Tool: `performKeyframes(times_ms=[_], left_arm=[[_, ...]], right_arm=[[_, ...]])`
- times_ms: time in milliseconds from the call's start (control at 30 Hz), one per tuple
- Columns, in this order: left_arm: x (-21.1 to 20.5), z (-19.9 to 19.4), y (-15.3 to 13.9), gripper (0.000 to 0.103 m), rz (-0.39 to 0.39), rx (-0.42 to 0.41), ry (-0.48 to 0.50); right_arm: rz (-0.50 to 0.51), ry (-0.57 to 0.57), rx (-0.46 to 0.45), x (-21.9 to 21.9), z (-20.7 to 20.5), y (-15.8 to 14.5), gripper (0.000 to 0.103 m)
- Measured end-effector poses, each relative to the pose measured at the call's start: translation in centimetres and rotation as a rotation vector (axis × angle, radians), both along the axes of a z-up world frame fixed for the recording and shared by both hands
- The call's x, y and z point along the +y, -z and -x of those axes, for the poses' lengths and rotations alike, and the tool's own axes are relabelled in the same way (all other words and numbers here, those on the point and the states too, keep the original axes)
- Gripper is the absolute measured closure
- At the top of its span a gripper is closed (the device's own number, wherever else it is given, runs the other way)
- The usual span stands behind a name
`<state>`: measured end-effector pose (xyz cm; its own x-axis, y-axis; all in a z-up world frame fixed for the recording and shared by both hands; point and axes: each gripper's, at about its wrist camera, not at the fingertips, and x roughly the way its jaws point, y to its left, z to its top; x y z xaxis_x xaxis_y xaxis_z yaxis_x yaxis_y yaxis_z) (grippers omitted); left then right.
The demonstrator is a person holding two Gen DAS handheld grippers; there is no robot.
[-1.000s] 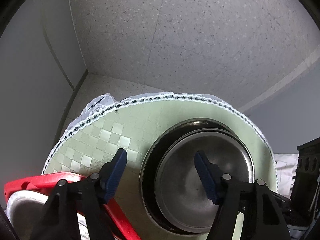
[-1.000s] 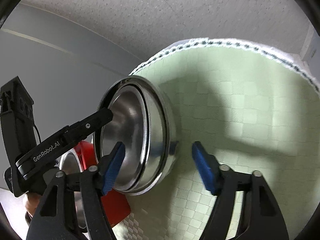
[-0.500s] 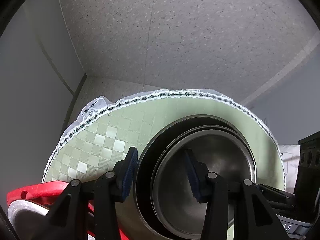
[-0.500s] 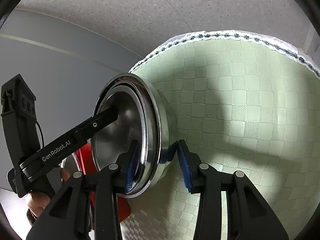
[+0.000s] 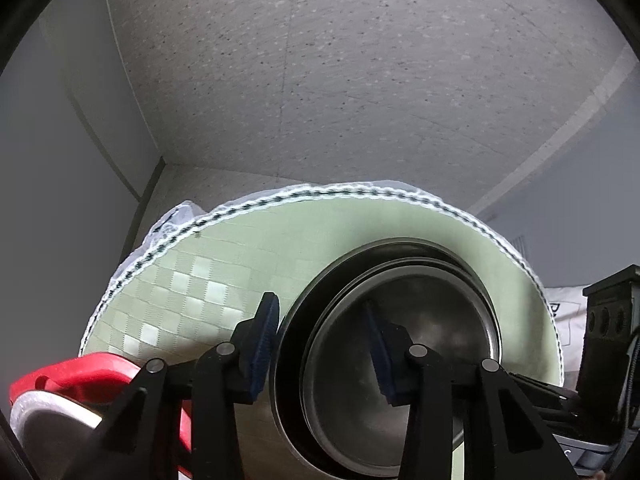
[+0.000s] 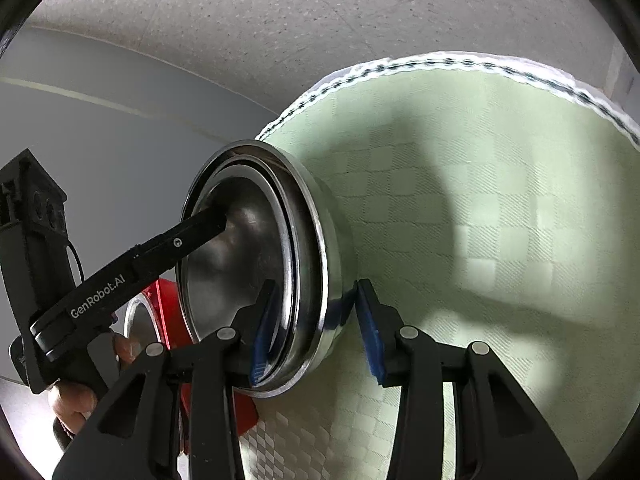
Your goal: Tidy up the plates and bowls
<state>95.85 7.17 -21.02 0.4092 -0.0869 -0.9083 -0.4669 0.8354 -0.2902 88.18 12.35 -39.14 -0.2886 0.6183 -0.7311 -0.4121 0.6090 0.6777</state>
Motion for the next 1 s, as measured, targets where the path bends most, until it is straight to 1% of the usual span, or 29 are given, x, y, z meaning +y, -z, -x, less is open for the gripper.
performKeyframes(times_ms=[133,233,333,367,567,733,800,900,1000], left_arm=[[-1.5,0.0,-0.2,0.066,0.017,-0.008,0.015],[-3.0,0.2,-0.5,0.068,0.024,-0.013,0.028],[-4.7,0.7,-1.2,0.068,0.013,-0.023,0.034],[-5.1,0.7,-1.6,0.068,0.01,-0.025,0.034],[-7.8,2.5,-4.8,0.068,-0.009,-0.073,0.03],[-8.9,5.6,-8.6,0.068,-0.045,-0.121,-0.001],[-9.0,6.7,-10.0,0.068,-0.059,-0.137,-0.015],[-8.8,8.9,-11.8,0.068,-0.083,-0.154,-0.044],[-7.9,11.7,-13.1,0.068,-0.097,-0.163,-0.073]], right_arm=[[-0.009,0.038,0.024,-2.4,-0.5,-0.1,0.063],[-0.009,0.055,0.025,-4.5,-0.8,-0.3,0.063],[-0.014,0.067,0.021,-6.1,-0.8,-1.0,0.063],[-0.014,0.069,0.019,-5.9,-0.8,-1.3,0.063],[-0.046,0.081,0.0,-9.2,-0.8,-3.6,0.063],[-0.097,0.068,-0.035,-11.2,0.5,-7.2,0.063],[-0.112,0.06,-0.046,-10.7,0.9,-8.7,0.063],[-0.132,0.042,-0.059,-10.3,2.1,-10.2,0.063],[-0.161,0.026,-0.047,-9.4,3.9,-11.2,0.063]])
